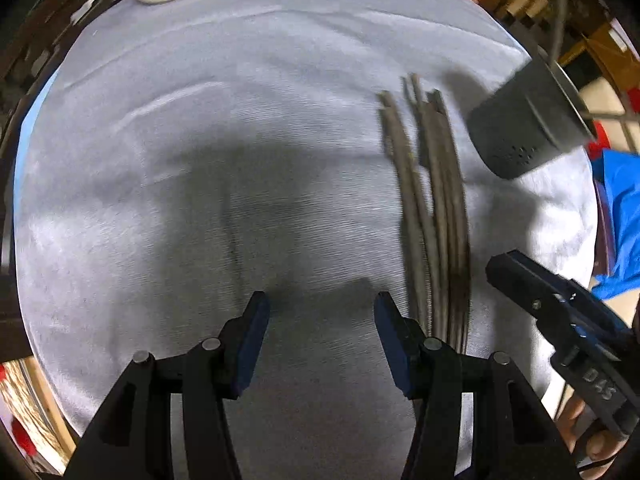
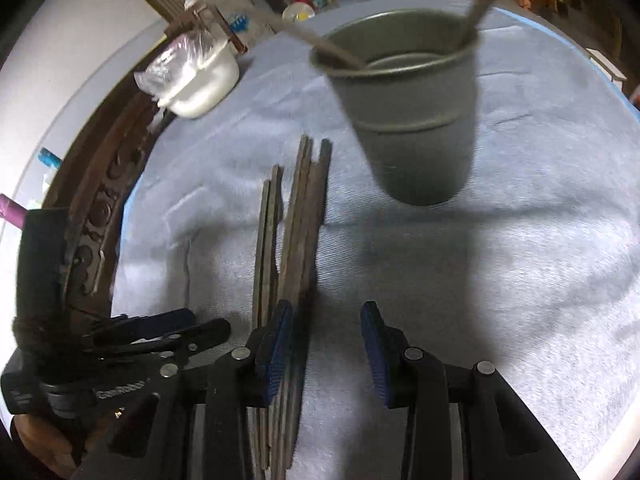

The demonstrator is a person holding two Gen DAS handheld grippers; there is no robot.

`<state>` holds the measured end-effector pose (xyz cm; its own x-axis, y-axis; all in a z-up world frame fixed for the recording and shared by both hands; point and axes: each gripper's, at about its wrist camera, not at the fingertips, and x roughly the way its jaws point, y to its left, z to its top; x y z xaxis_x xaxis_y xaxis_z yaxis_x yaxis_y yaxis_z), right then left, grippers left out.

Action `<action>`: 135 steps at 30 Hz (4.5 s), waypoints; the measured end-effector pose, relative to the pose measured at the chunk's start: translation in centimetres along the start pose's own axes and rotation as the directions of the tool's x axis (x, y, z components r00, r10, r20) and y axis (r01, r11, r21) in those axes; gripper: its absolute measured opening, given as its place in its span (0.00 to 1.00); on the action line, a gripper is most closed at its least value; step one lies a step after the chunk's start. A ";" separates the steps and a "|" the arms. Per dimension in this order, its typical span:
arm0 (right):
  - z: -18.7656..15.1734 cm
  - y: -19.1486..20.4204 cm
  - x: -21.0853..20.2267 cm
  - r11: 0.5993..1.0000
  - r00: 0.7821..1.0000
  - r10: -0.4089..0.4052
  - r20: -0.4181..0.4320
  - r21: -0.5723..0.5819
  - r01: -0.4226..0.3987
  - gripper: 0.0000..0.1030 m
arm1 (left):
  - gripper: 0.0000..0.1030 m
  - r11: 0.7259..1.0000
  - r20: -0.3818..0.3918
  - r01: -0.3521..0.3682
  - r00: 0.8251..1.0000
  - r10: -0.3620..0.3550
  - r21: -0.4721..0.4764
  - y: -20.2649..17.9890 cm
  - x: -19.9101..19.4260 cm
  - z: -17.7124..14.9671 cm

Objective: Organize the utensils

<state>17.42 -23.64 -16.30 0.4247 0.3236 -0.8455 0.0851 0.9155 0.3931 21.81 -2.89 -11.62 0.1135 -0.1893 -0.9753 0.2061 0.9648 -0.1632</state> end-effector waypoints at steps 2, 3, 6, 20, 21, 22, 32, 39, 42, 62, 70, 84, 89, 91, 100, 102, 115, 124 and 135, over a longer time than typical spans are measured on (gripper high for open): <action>0.1 0.6 0.7 1.000 1.000 -0.021 -0.022 -0.020 0.021 0.28 | 0.54 1.000 0.010 0.018 1.000 -0.018 -0.019 1.3 -0.5 0.0; 0.0 0.9 1.1 0.999 0.999 -0.036 -0.037 -0.028 0.035 0.26 | 0.54 0.999 0.017 0.024 1.000 -0.024 -0.031 1.9 -0.8 0.1; 0.2 1.2 1.6 0.998 0.997 -0.061 -0.044 -0.031 0.060 0.23 | 0.54 0.997 0.029 0.048 0.998 -0.047 -0.057 3.1 -1.7 0.3; 0.9 -1.5 -0.3 0.992 0.990 -0.122 -0.076 0.023 0.124 0.23 | 0.54 0.998 -0.047 0.069 0.996 -0.070 -0.014 0.4 0.3 0.8; 1.1 -1.7 -0.5 0.992 0.990 -0.119 -0.073 0.026 0.121 0.23 | 0.54 0.997 -0.053 0.068 0.996 -0.069 -0.021 0.4 0.4 1.1; 1.2 -2.0 -0.6 0.993 0.990 -0.114 -0.077 0.033 0.117 0.23 | 0.54 0.998 -0.060 0.065 0.996 -0.067 -0.024 0.4 0.5 1.4; 1.3 -2.7 -0.4 0.995 0.992 -0.075 -0.101 0.056 0.081 0.23 | 0.54 0.999 -0.130 0.029 0.991 -0.033 -0.033 -1.8 3.9 5.3; 1.4 -3.0 0.0 0.996 0.992 -0.056 -0.116 0.069 0.064 0.23 | 0.54 0.999 -0.111 0.027 0.993 -0.030 -0.029 -3.8 4.5 7.3; 1.4 -3.1 0.4 0.996 0.992 -0.048 -0.115 0.073 0.057 0.23 | 0.54 1.000 -0.125 0.004 0.992 -0.006 -0.017 -4.8 4.8 7.3; 0.3 -1.1 1.4 0.998 0.987 -0.065 -0.146 0.010 0.067 0.24 | 0.54 0.996 -0.120 -0.014 0.992 0.025 0.093 -7.2 7.2 8.8; -1.0 -0.9 1.7 0.994 0.988 0.034 -0.154 0.106 -0.018 0.24 | 0.52 0.994 -0.115 -0.016 0.993 0.028 0.108 -5.0 5.9 8.7; 0.5 -2.0 0.4 0.985 0.991 0.052 -0.126 0.171 -0.030 0.24 | 0.31 0.928 -0.013 -0.112 0.992 0.125 0.355 -6.2 6.9 8.6; 2.6 -1.2 0.7 0.987 0.996 0.015 -0.092 0.158 -0.001 0.24 | 0.31 0.920 0.003 -0.085 0.996 0.091 0.383 -6.1 6.9 7.7; 3.2 -1.1 1.3 0.988 0.996 0.010 -0.094 0.156 0.005 0.24 | 0.31 0.912 0.018 -0.084 0.996 0.084 0.401 -5.8 6.4 6.4; 3.8 -0.4 3.6 0.991 0.990 -0.075 -0.121 0.099 0.087 0.12 | 0.19 0.897 0.015 -0.037 0.999 0.034 0.441 -4.7 5.5 3.3; 3.9 -0.6 3.5 0.992 0.986 -0.086 -0.142 0.085 0.099 0.11 | 0.15 0.898 -0.019 -0.013 1.000 0.023 0.440 -3.8 5.5 3.5; 4.4 -2.0 0.8 0.995 0.985 -0.003 -0.171 0.103 0.020 0.14 | 0.20 0.892 -0.099 0.063 0.995 -0.021 0.448 -0.6 5.7 4.9; 4.7 -1.4 1.9 0.993 0.982 -0.050 -0.181 0.093 0.067 0.14 | 0.21 0.946 -0.110 0.106 0.991 -0.076 0.306 1.8 5.9 6.5; 4.9 0.3 4.4 0.988 0.970 -0.148 -0.190 0.021 0.155 0.14 | 0.29 0.974 -0.187 0.076 0.982 -0.035 0.215 -0.1 8.9 8.7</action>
<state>23.70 -23.08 -18.13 0.2280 0.2237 -0.9476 0.1686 0.9495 0.2647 31.26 -6.25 -19.03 -0.0779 -0.1858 -0.9795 0.4181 0.8858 -0.2013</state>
